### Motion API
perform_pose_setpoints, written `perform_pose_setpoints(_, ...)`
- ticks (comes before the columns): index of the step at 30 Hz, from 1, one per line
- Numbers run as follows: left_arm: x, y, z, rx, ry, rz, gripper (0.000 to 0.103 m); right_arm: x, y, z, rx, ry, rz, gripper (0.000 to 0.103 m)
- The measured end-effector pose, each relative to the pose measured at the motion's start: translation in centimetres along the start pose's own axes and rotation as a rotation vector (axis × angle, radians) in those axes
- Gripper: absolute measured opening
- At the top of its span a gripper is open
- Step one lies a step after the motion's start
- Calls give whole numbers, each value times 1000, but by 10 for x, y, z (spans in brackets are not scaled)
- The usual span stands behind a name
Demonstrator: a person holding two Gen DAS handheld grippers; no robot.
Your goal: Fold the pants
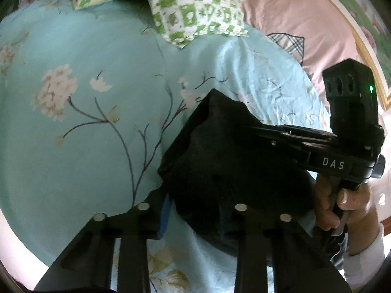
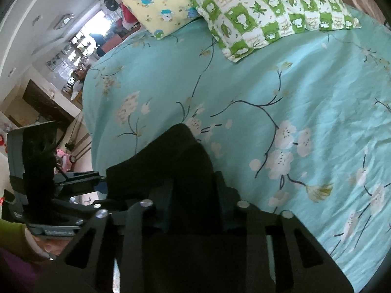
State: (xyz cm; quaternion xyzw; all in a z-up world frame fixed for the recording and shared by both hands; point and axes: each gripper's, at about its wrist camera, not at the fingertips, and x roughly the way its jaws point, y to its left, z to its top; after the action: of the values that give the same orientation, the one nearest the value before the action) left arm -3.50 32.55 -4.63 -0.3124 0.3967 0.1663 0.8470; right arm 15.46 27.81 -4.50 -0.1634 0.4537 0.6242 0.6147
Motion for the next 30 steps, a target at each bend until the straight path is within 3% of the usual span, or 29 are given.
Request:
perform_pose_setpoints(13,-53,-49,3,91,-104,-45,21,-63,18,-13,-6,-150,11,23)
perform_pose_setpoints(21,-90,-114,-9,210,-161,-164,21,-133,20,-46,34,-296,27,22)
perform_pose_setpoints(30,-112,-194,-41,352,-162,-274,21,-203,16,-100,91,-434,0,21)
